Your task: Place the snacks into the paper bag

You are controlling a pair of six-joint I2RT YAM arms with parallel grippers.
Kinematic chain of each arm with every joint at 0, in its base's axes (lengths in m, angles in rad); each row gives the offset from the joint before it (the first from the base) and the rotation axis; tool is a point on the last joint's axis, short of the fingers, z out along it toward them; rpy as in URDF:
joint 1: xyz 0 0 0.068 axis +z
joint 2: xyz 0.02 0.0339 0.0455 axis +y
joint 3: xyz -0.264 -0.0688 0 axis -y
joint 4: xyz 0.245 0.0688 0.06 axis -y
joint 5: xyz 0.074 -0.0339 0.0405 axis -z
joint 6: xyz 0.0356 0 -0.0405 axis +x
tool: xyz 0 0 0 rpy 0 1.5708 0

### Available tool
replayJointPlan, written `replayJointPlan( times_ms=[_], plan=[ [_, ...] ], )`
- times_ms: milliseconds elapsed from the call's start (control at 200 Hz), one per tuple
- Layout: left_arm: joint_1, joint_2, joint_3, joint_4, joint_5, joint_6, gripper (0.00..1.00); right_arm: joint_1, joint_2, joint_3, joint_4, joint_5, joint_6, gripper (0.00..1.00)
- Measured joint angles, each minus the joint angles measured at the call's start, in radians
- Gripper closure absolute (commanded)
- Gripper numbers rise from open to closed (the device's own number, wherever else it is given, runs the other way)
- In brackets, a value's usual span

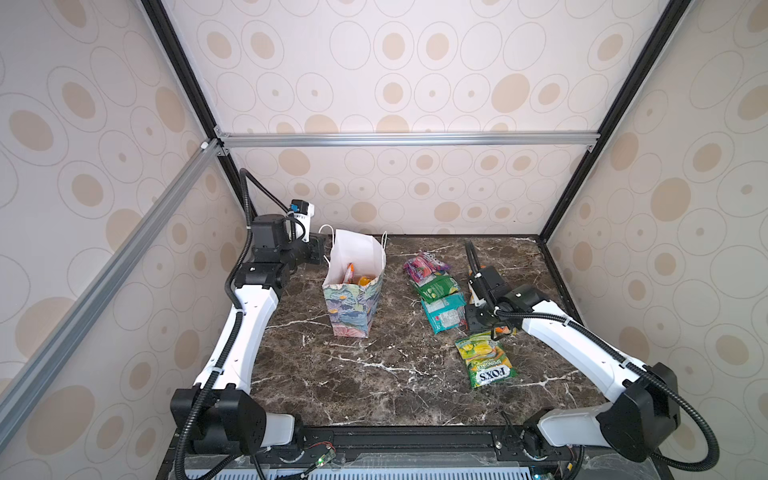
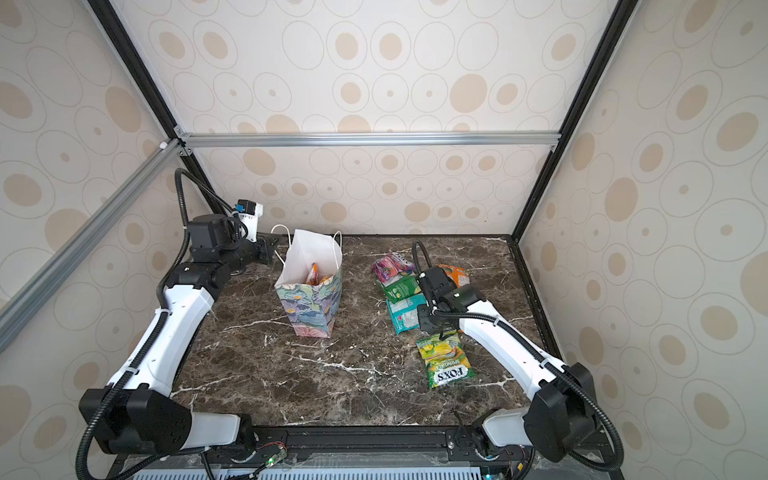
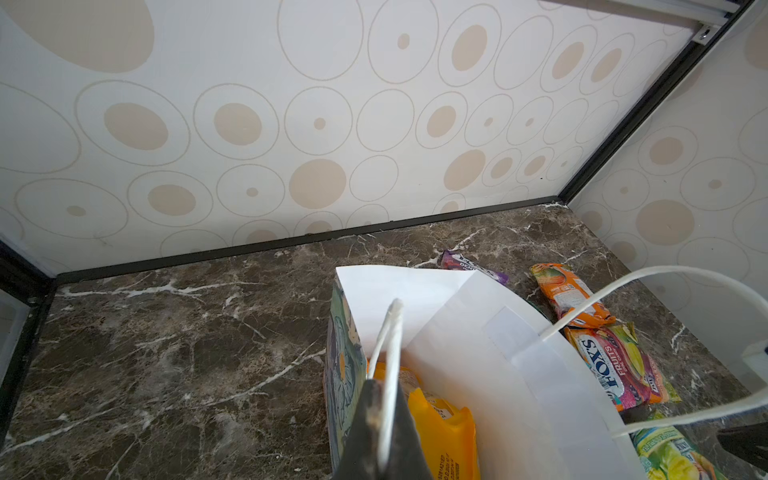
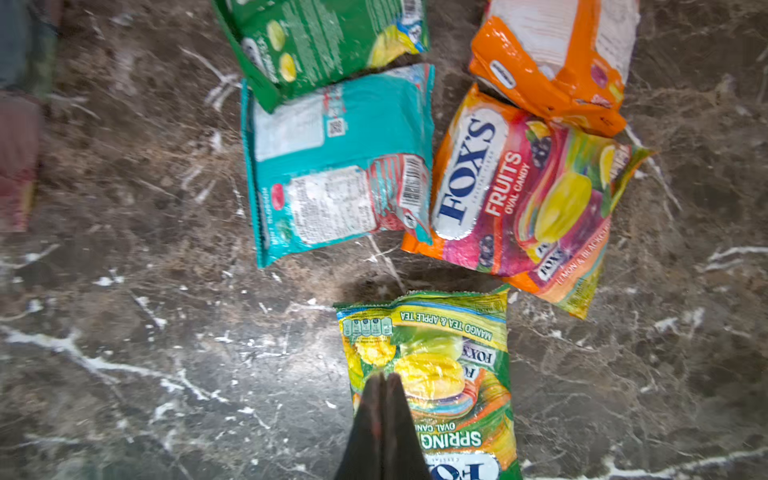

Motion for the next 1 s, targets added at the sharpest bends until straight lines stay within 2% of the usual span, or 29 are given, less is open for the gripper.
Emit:
replayJointPlan(
  times_ms=[90,130,140,145,170,190,315,440,620,825,1000],
  plan=[
    [0.0,0.0,0.0,0.0,0.0,-0.001,0.98,0.0,0.0,0.02,0.017,-0.04,-0.011,1.0],
    [0.0,0.0,0.0,0.0,0.0,-0.001,0.97,0.0,0.002,0.029,0.014,-0.044,-0.011,0.87],
    [0.0,0.0,0.0,0.0,0.0,-0.001,0.98,0.0,0.003,0.031,0.013,-0.042,-0.01,0.8],
    [0.0,0.0,0.0,0.0,0.0,-0.001,0.98,0.0,0.003,0.032,0.013,-0.041,-0.01,0.8],
    [0.0,0.0,0.0,0.0,0.0,-0.002,0.97,0.0,0.006,0.036,0.007,-0.034,-0.011,0.65],
    [0.0,0.0,0.0,0.0,0.0,-0.002,0.98,0.0,0.007,0.039,0.005,-0.026,-0.007,0.58],
    [0.0,0.0,0.0,0.0,0.001,-0.002,0.97,-0.008,0.008,0.021,-0.022,0.036,0.019,0.4],
    [0.0,0.0,0.0,0.0,0.003,-0.002,0.97,-0.085,-0.006,-0.097,-0.005,0.035,0.055,0.34],
    [0.0,0.0,0.0,0.0,0.004,-0.002,0.97,-0.218,-0.016,-0.275,0.048,-0.019,0.09,0.32],
    [0.0,0.0,0.0,0.0,0.003,-0.002,0.97,-0.293,-0.002,-0.323,0.156,-0.094,0.095,0.29],
    [0.0,0.0,0.0,0.0,0.003,-0.002,0.97,-0.315,0.011,-0.338,0.241,-0.145,0.094,0.28]
  ],
)
